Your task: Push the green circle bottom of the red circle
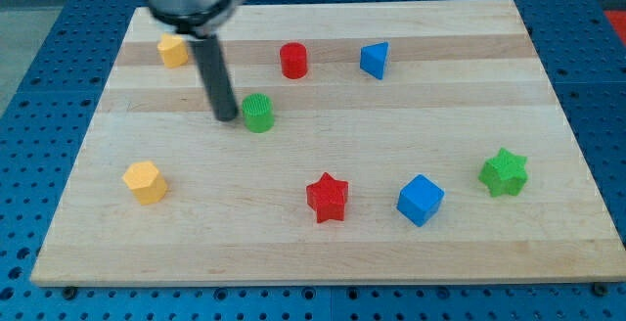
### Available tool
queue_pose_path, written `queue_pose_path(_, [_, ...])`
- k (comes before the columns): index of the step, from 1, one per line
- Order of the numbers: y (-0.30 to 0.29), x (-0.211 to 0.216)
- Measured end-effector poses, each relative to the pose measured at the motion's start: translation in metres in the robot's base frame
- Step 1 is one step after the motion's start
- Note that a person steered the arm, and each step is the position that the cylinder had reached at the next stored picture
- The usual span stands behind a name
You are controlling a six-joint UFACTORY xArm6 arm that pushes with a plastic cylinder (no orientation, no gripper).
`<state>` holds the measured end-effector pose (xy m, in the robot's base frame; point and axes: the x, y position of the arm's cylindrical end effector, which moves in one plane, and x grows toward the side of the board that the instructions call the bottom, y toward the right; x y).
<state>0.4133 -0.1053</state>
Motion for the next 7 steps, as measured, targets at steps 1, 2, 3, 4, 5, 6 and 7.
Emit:
queue_pose_path(1, [0.013,0.0])
queue_pose_path(2, [0.028,0.0])
queue_pose_path(3, [0.023,0.001])
queue_pose_path(4, [0.0,0.009])
queue_pose_path(5, [0.018,0.044])
queue_pose_path(6, [0.058,0.044])
queue_pose_path(7, [0.07,0.044])
